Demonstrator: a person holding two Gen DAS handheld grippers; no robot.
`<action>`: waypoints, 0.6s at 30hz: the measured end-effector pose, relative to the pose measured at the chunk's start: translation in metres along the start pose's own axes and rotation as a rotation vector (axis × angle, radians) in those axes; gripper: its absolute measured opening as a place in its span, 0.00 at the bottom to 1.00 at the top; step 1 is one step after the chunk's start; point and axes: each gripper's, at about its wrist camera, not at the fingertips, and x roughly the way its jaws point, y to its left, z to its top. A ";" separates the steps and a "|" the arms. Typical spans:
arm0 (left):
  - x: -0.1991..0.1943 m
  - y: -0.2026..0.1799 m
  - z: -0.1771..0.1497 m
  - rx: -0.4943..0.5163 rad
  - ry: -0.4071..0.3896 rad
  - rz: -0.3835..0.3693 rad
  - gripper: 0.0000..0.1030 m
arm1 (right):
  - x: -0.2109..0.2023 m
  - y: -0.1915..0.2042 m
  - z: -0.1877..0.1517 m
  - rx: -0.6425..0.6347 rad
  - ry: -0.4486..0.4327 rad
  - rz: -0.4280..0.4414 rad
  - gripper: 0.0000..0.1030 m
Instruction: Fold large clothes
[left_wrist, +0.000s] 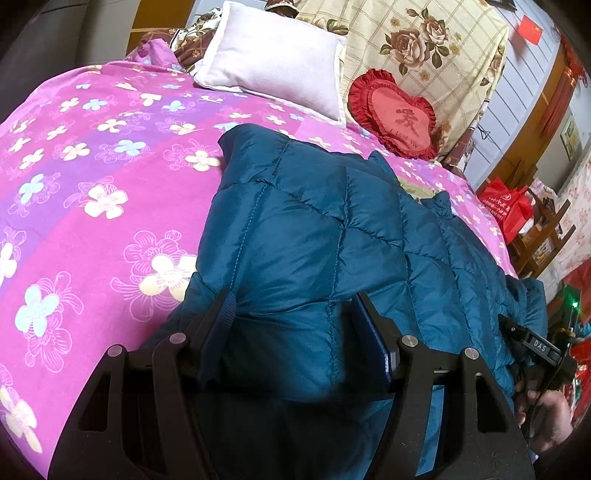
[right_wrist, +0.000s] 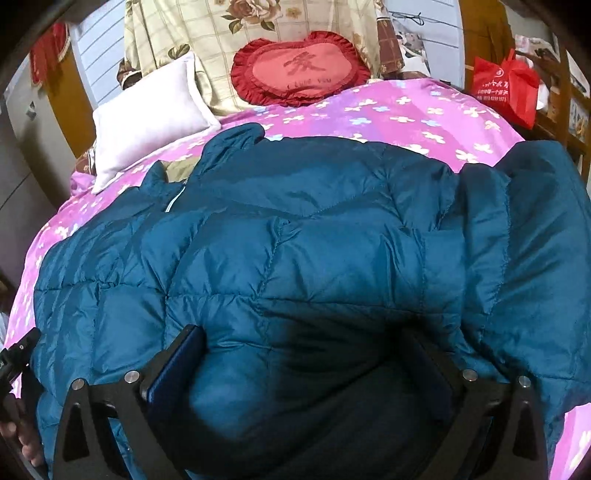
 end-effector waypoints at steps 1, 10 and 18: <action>0.000 0.000 0.000 -0.001 0.000 -0.001 0.63 | -0.001 0.001 -0.001 -0.002 -0.003 -0.002 1.00; 0.002 -0.001 0.000 0.002 0.002 0.007 0.63 | -0.043 0.005 -0.009 -0.003 -0.036 -0.036 1.00; 0.003 -0.001 0.000 0.000 0.005 0.012 0.63 | -0.082 -0.016 -0.047 0.069 0.000 0.024 1.00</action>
